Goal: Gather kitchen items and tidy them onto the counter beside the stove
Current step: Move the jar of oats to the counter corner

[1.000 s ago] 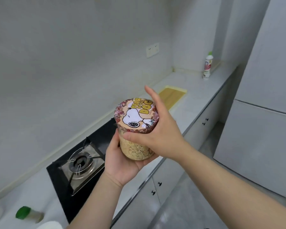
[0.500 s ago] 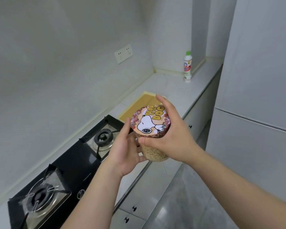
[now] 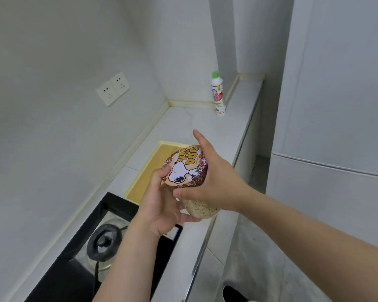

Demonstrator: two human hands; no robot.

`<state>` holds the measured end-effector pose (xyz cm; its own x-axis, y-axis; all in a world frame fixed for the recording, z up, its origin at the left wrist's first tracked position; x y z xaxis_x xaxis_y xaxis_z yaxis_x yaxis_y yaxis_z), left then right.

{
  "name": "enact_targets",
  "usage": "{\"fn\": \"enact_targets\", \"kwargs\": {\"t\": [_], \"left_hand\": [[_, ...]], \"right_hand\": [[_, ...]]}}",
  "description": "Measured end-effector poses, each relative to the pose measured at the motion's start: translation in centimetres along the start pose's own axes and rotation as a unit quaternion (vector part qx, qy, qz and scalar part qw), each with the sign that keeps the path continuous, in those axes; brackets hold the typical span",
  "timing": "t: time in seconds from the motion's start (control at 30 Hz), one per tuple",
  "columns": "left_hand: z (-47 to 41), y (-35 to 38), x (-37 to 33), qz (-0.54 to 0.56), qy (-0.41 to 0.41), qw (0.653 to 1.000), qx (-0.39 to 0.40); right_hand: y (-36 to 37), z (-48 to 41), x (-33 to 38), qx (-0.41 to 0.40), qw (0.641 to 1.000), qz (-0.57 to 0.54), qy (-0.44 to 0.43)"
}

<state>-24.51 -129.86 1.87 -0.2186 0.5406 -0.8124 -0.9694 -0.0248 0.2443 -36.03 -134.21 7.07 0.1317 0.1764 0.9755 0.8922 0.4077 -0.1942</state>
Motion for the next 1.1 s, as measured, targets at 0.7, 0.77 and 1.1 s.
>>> {"fn": "enact_targets", "kwargs": {"t": [0.7, 0.77, 1.1], "left_hand": [[-27.4, -7.1, -13.9, -0.089, 0.002, 0.984, -0.151], [-30.4, -8.1, -15.2, -0.104, 0.003, 0.98, -0.17], [-44.6, -12.0, -17.7, -0.103, 0.014, 0.98, -0.168]], "right_hand": [[-5.4, -27.1, -14.1, -0.067, 0.994, 0.013, 0.084], [-5.7, -29.9, -16.1, -0.074, 0.993, 0.0, 0.093], [-6.8, -41.4, -25.9, -0.132, 0.983, 0.006, 0.124]]}}
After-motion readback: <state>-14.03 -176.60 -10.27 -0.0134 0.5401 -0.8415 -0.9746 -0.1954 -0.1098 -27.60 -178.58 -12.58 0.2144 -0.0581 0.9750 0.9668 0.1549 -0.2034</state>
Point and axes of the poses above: each hand's wrist, its own z-axis away from the middle knuckle, its own y-axis out of the palm, x = y × z, the point moved 8 cm from there along -z, towards the middle knuckle, and after that the axes turned 7 degrees about -z, right-handed, at the moved point
